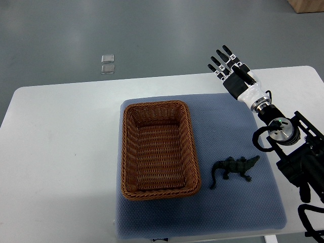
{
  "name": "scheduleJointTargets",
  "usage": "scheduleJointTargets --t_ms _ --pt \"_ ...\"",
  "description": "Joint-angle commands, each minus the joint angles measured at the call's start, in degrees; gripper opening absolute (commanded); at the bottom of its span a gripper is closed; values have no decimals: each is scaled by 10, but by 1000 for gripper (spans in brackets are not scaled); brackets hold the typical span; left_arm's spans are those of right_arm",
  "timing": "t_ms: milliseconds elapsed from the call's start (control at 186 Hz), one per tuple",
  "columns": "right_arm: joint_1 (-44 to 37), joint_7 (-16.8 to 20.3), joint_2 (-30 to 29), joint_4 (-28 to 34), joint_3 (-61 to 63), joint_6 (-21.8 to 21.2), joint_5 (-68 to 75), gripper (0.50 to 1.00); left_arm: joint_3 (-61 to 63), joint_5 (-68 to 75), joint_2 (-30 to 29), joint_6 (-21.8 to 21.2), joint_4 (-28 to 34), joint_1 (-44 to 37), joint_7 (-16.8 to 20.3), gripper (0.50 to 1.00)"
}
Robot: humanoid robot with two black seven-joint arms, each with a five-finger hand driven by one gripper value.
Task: Place crocodile in brown basket with right hand
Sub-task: 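Move the right hand over the table toward the dark green crocodile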
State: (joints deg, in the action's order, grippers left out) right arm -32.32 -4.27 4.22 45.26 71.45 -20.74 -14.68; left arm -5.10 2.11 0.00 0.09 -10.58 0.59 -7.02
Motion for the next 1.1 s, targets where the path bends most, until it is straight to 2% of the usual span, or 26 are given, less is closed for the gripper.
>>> scheduleJointTargets --t_ms 0,290,376,548,730,800,913,1096 --pt "0 1 1 1 0 0 0 930 0 0 0 0 0 -1 0 1000" --pt "-3 2 4 1 -1 -1 -1 930 -2 -1 0 0 -1 0 1 1000" --pt "-17 7 20 1 -13 -2 -12 930 -2 -1 0 0 -1 0 1 1000" --pt "-65 44 84 1 -90 -6 -80 928 -4 0 0 0 -1 0 1 1000" --pt "-175 99 180 6 -231 -24 -161 928 -4 0 0 0 -2 0 2 1000" --pt "-227 125 215 14 -308 -47 -187 930 -4 0 0 0 -3 0 2 1000" --pt "-327 195 281 56 -461 -98 -235 928 -4 0 0 4 -3 0 2 1000" --pt "-484 236 308 110 -673 -118 -319 930 -3 0 0 7 -7 4 1 1000"
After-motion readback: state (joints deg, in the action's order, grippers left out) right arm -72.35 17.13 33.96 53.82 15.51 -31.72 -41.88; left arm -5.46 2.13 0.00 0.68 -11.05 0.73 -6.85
